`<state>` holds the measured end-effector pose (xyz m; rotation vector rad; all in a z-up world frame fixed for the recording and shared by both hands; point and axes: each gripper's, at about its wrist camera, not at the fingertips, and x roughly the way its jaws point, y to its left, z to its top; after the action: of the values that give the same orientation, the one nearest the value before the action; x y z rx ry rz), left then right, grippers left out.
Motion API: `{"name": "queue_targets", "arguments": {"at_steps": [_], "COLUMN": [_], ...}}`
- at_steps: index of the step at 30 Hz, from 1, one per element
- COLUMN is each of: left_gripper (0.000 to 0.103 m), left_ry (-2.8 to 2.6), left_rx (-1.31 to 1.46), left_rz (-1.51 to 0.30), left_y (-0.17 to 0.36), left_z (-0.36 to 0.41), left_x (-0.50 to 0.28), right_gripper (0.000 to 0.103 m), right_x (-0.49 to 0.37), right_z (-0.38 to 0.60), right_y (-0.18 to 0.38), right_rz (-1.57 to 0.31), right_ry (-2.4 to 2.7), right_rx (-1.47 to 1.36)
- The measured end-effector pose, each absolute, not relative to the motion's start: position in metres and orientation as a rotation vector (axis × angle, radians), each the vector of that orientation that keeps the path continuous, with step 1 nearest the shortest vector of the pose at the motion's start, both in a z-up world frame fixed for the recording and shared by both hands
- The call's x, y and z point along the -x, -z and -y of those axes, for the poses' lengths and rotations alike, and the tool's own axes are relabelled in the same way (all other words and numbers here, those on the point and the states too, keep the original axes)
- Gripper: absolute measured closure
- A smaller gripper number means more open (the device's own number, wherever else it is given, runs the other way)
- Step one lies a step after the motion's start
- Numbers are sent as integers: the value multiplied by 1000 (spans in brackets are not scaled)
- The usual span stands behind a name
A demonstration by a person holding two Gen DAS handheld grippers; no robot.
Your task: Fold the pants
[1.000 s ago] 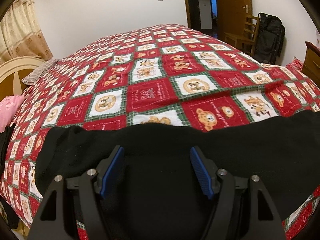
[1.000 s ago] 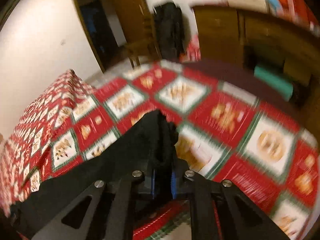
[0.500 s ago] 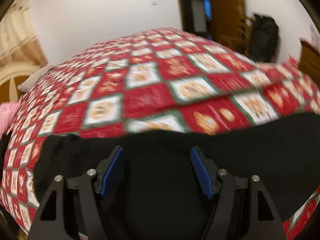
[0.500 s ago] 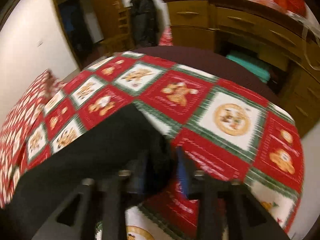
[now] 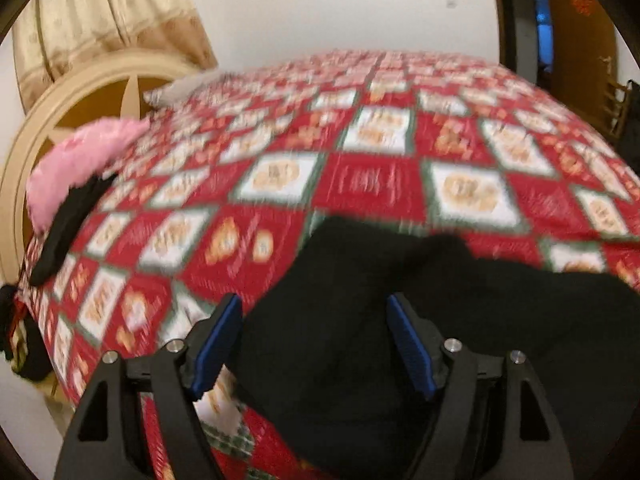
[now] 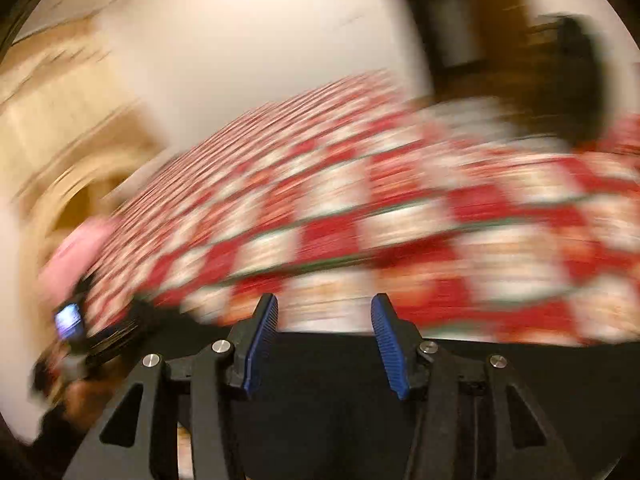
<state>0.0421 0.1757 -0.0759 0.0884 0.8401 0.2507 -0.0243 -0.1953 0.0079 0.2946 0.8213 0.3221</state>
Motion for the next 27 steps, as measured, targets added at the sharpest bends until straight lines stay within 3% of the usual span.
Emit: {"name": "queue_targets", "arguments": {"at_steps": [10,17,25,26,27], "left_gripper": [24,23,18,18,18], "left_ry": [-271,-279,-292,-298,-302], "left_rx": [-72,31,-22,-25,-26], "left_rz": [-711,-781,-789,-786,-785], "left_y": [59,73,75,75,75], "left_z": [-192,-211,-205,-204,-205], "left_x": [-22,-46,-48,-47,-48], "right_gripper": [52,52,52,51,43], "right_x": [-31,-5,-42,-47,-50], "right_z": [66,66,41,36,33], "right_y": [57,49,62,65,67], "right_rz": [-1034,-1022,-1036,-1041,-1046], "right_ry": [-615,-681,-726,-730,-736], "right_rx": [-87,-73,-124,-138,-152]}}
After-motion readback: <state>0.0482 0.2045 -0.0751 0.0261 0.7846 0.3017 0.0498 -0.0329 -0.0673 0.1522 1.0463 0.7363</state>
